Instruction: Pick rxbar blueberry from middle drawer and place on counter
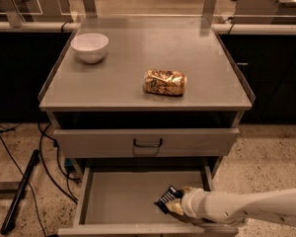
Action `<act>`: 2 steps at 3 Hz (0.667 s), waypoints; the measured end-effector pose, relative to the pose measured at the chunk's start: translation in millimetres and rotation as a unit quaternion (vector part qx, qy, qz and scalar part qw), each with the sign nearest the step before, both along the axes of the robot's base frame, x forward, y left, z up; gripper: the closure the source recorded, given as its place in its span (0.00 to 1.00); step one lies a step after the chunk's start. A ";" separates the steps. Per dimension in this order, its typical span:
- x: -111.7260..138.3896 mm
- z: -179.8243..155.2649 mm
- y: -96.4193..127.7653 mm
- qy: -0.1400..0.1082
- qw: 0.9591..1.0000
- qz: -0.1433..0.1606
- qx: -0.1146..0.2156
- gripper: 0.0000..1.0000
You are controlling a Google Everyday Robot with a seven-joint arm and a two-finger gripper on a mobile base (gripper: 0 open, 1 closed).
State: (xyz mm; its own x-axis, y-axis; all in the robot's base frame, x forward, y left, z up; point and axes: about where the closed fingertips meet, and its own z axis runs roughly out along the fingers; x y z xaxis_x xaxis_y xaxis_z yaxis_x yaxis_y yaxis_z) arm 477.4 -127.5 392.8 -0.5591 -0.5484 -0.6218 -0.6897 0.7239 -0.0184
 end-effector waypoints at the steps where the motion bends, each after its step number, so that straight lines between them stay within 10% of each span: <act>1: 2.2 -5.8 8.1 0.000 1.000 0.008 0.002 0.24; 2: 2.1 -9.9 13.5 0.001 1.000 0.012 0.002 0.04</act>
Offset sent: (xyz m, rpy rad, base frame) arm 0.0022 0.0195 -0.0151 0.0059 0.0036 0.0332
